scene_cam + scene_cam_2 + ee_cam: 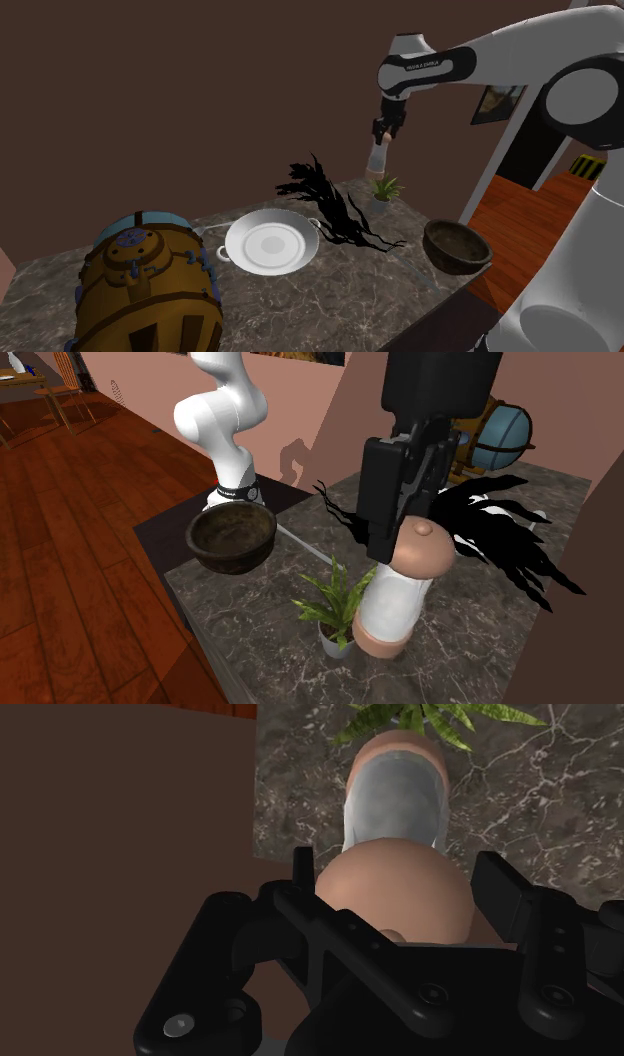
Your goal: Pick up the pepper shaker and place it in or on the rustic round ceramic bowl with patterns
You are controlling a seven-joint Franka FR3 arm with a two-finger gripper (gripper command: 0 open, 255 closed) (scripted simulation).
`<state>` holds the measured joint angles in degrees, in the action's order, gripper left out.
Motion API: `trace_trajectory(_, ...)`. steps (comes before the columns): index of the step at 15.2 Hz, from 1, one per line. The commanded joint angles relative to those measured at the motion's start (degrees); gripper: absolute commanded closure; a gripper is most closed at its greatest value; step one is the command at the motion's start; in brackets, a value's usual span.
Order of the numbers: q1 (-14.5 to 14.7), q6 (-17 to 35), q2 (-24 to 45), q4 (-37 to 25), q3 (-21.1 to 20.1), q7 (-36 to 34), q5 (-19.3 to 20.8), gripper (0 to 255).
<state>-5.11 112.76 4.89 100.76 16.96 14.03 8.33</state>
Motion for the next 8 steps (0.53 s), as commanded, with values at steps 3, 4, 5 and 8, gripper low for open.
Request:
trace_trajectory(3, 0.0, -3.0, -0.3, -2.7, 0.0, 0.5, -0.1, 255)
trace_trajectory(4, 0.0, -3.8, -0.3, -3.5, 0.0, 0.6, -0.1, 255)
trace_trajectory(5, 0.0, -4.5, -0.3, -4.3, 0.0, 0.7, -0.2, 255)
trace_trajectory(8, 0.0, -6.8, -0.2, -6.7, 0.0, 1.1, -0.3, 255)
